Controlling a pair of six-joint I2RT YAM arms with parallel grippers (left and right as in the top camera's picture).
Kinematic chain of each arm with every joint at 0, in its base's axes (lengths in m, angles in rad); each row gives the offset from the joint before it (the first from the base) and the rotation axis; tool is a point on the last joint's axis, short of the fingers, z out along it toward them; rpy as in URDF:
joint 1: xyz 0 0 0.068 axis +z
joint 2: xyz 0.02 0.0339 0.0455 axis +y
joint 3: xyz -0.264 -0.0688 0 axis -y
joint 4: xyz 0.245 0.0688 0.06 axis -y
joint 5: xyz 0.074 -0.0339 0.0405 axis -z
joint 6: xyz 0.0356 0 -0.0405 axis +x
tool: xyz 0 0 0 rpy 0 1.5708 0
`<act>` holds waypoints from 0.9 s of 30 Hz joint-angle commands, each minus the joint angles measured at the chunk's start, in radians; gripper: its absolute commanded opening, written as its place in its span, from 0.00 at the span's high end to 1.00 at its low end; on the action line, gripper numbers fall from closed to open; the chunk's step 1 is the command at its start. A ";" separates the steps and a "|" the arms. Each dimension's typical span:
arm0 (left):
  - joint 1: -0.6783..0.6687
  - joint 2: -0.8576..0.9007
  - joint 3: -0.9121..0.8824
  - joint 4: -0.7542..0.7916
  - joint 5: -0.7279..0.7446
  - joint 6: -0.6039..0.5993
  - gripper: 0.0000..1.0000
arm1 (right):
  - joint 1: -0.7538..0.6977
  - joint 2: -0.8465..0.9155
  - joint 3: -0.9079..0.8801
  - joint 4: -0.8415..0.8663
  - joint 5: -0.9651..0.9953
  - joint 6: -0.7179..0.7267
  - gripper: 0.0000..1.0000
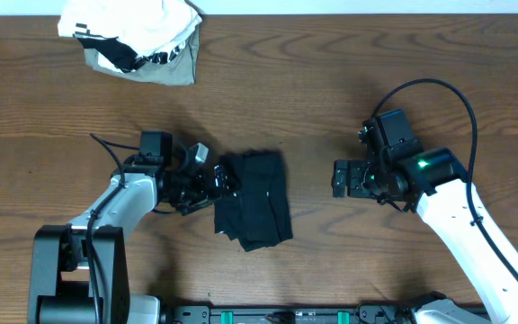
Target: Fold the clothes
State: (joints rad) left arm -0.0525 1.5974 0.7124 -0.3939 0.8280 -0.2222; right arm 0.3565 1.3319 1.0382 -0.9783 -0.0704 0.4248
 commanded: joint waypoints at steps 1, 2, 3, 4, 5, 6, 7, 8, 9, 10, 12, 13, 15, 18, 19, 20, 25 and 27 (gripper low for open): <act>0.001 0.011 -0.005 0.000 0.089 0.039 0.00 | -0.006 -0.013 -0.004 0.002 0.013 0.008 0.01; 0.001 0.011 -0.005 0.000 0.088 0.039 0.00 | -0.006 -0.013 -0.004 0.001 0.013 0.008 0.01; 0.001 0.011 -0.005 0.000 0.088 0.039 0.00 | -0.006 -0.013 -0.004 0.001 0.013 0.008 0.01; 0.001 0.012 -0.005 0.000 0.088 0.039 0.00 | -0.006 -0.013 -0.004 0.001 0.013 0.008 0.01; 0.001 0.013 -0.005 0.000 0.088 0.039 0.00 | -0.006 -0.013 -0.004 0.001 0.013 0.008 0.01; 0.001 0.018 -0.005 0.000 0.083 0.038 0.00 | -0.006 -0.013 -0.004 0.002 0.013 0.008 0.01; 0.001 0.025 -0.005 0.000 0.078 0.038 0.00 | -0.006 -0.013 -0.004 0.002 0.012 0.008 0.01; 0.001 0.037 -0.005 0.000 0.076 0.038 0.00 | -0.006 -0.013 -0.004 0.002 0.010 0.008 0.01; 0.001 0.053 -0.005 0.000 0.076 0.037 0.00 | -0.006 -0.013 -0.004 0.002 0.010 0.008 0.01; 0.001 0.078 -0.005 0.004 0.076 0.038 0.00 | -0.006 -0.013 -0.004 0.002 0.010 0.008 0.01; 0.001 0.127 -0.005 0.016 0.078 0.038 0.00 | -0.006 -0.013 -0.004 0.002 0.005 0.008 0.01; 0.001 0.149 -0.005 0.024 0.081 0.038 0.00 | -0.006 -0.013 -0.004 0.002 0.001 0.008 0.01; 0.001 0.195 -0.005 0.048 0.085 0.038 0.00 | -0.006 -0.013 -0.004 0.002 -0.009 0.008 0.01; 0.001 0.235 -0.005 0.080 0.107 0.038 0.00 | -0.005 -0.013 -0.004 0.006 -0.014 0.008 0.01; 0.001 0.246 -0.005 0.089 0.107 0.036 0.00 | -0.005 -0.013 -0.004 0.014 -0.025 0.008 0.01; 0.001 0.255 -0.005 0.091 0.107 0.034 0.00 | -0.004 -0.011 -0.004 0.025 -0.041 0.008 0.01; 0.001 0.273 -0.005 0.093 0.106 0.034 0.00 | 0.017 0.015 -0.019 0.093 -0.121 0.050 0.01; 0.001 0.273 -0.005 0.093 0.107 0.034 0.00 | 0.024 0.042 -0.034 0.093 -0.117 0.134 0.01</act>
State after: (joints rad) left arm -0.0463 1.8030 0.7460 -0.2905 1.1236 -0.2050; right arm 0.3660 1.3415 1.0336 -0.8856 -0.1524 0.4641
